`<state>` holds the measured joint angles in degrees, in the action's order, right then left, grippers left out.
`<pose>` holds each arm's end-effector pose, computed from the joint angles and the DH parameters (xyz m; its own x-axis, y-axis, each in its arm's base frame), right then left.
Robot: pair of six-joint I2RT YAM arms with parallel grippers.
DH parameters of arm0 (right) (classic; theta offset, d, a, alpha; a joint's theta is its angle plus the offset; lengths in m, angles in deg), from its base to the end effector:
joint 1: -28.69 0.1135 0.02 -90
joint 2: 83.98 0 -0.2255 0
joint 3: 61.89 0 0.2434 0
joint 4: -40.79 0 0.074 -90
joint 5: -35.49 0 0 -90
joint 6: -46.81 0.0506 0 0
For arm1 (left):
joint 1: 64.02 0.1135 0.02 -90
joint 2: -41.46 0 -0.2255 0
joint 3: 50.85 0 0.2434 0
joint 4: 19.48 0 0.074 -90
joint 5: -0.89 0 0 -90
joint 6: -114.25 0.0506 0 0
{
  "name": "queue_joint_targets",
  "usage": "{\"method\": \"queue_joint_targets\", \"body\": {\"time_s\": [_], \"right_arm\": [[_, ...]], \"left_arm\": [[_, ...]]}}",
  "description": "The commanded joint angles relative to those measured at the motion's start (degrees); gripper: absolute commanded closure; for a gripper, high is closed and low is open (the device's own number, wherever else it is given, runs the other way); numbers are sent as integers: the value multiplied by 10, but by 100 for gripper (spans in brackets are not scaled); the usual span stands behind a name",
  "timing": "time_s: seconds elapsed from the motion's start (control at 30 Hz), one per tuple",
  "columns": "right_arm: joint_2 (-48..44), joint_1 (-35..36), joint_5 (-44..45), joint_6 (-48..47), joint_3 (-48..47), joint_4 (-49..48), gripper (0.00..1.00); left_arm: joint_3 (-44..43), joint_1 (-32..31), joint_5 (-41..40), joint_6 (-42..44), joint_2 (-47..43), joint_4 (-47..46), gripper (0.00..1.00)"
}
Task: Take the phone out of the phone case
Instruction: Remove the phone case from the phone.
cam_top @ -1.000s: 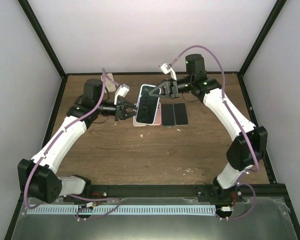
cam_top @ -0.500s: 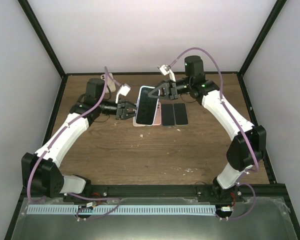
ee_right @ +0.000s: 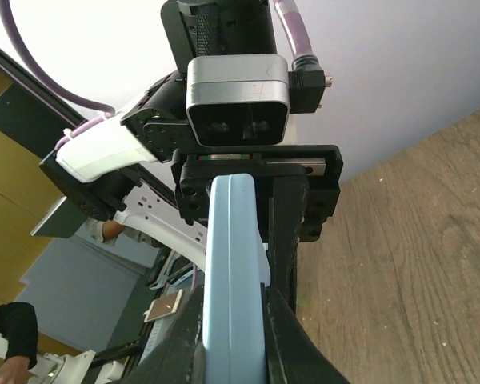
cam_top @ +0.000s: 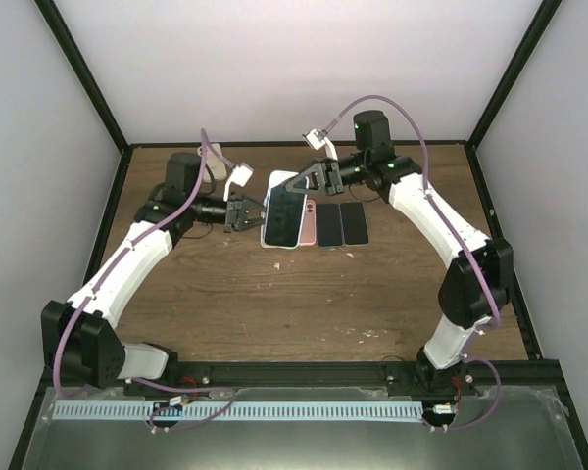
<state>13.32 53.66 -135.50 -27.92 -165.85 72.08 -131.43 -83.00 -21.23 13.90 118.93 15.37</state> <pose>0.3097 0.1993 0.3313 -0.5962 -0.2321 -0.7685 -0.7494 -0.1823 0.6365 0.2621 -0.1397 0.2979 -0.6452 0.1504 -0.7490 0.7640 0.1290 -0.6322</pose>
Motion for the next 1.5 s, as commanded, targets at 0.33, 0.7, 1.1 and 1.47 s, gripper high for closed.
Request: {"method": "queue_joint_targets", "body": {"time_s": [0.33,0.7,1.1,1.47], "right_arm": [[40,-16,104,-115,-158,144,38],[-22,30,393,-194,-106,97,35],[-30,221,738,-366,-44,51,40],[7,270,859,-421,-35,9,49]], "left_arm": [[67,99,7,-194,-37,-192,100],[55,153,-58,-359,16,-208,100],[66,167,-48,-483,59,-276,100],[72,167,-48,-504,66,-295,100]]}}
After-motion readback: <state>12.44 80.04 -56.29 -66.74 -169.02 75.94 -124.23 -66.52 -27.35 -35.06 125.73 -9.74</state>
